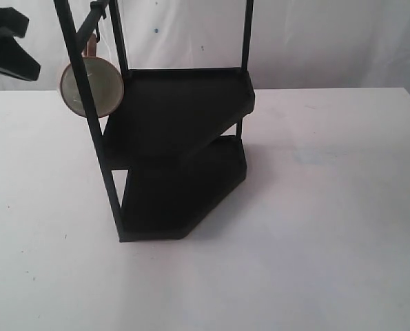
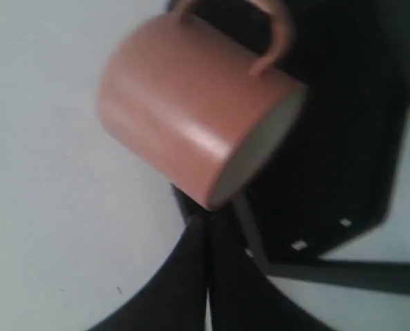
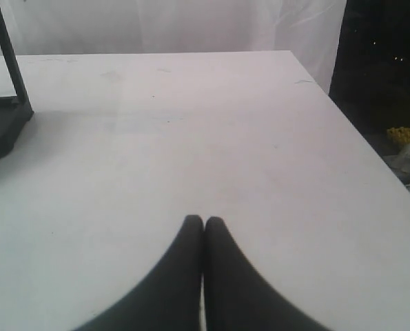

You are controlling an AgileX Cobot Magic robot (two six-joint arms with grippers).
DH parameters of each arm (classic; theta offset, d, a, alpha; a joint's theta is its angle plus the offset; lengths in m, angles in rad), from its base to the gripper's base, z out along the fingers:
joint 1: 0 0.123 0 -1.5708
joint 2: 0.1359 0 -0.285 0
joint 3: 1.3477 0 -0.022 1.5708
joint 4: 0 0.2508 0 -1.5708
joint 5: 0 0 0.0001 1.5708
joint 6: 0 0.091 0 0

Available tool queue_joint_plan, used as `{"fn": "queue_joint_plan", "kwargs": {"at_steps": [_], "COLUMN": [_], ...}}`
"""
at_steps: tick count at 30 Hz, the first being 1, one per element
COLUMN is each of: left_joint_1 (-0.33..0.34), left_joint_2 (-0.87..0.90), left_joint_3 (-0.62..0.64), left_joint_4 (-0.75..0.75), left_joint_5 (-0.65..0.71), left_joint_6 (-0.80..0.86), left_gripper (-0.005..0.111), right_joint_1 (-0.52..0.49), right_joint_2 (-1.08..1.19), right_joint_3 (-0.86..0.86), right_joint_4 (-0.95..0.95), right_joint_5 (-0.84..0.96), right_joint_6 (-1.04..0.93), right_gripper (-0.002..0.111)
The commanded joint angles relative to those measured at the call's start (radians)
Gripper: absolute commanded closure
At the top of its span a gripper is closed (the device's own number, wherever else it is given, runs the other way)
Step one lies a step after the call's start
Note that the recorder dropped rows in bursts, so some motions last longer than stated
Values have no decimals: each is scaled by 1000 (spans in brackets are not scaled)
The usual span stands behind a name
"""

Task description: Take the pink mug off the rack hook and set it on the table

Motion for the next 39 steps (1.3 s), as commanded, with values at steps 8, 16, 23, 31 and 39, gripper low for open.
{"fn": "queue_joint_plan", "kwargs": {"at_steps": [8, 16, 23, 31, 39], "left_joint_1": [2, 2, 2, 2, 2], "left_joint_2": [-207, -182, -167, -71, 36], "left_joint_3": [26, 189, 217, 217, 61], "left_joint_4": [-36, -22, -34, -118, -226], "left_joint_5": [105, -106, -374, -471, -308], "left_joint_6": [3, 31, 31, 31, 173], "left_gripper": [107, 107, 107, 90, 76], "right_joint_1": [-5, -5, -5, -5, -5], "right_joint_2": [-5, -5, -5, -5, -5], "right_joint_3": [2, 2, 2, 2, 2], "right_joint_4": [-5, -5, -5, -5, -5], "right_joint_5": [-4, -4, -4, -4, -4], "right_joint_6": [4, 4, 4, 4, 4], "right_gripper": [108, 108, 108, 108, 108]}}
